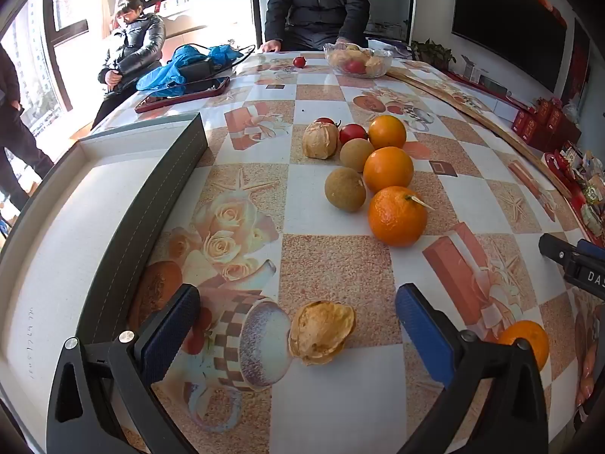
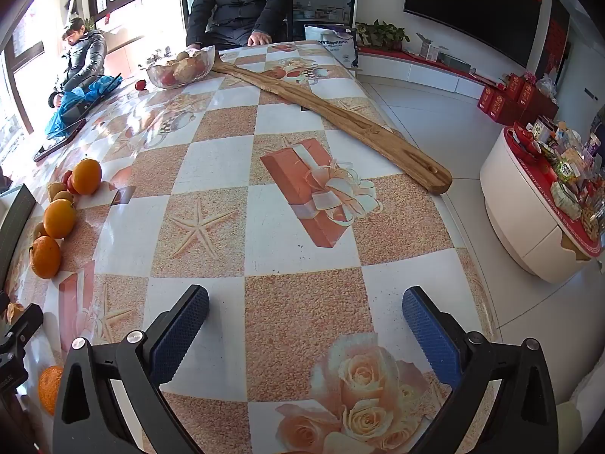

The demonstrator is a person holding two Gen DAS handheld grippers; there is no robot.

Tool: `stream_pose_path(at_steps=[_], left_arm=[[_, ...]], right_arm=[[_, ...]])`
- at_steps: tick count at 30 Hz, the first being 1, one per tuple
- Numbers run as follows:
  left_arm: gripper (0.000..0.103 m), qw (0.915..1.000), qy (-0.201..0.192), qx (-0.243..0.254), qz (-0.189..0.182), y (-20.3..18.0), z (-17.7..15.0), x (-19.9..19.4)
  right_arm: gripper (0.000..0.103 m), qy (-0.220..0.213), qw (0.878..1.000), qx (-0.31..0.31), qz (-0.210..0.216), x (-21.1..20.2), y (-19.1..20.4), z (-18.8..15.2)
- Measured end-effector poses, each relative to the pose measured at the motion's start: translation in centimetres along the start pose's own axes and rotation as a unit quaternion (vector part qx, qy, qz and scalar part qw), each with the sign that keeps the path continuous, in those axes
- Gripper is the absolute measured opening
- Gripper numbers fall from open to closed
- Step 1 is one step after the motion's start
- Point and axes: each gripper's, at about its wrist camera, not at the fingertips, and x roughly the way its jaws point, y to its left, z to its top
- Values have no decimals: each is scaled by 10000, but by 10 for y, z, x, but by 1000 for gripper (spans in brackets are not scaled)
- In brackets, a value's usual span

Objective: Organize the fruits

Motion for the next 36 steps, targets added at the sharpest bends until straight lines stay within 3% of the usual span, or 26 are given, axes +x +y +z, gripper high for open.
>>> stream_pose_path(at_steps=[22,25,26,30,36], left_arm=[[103,10000,25,20,-14,3,-2,-6],[103,10000,23,26,-16,3,-3,-7],[103,10000,24,26,-17,3,-3,-8],[103,10000,33,32,-16,-1,-5,-12],[102,9999,155,24,32,-6,-8,-23]], right_arm=[[103,13,10000,-9,-1,1,1,2],[103,175,9998,-78,59,-1,3,2],[103,236,9996,-66,139,-5,4,0],[103,104,9920,11,1258,-32,5,-19],[103,27,9793,-836,1841,-53,57,-39]])
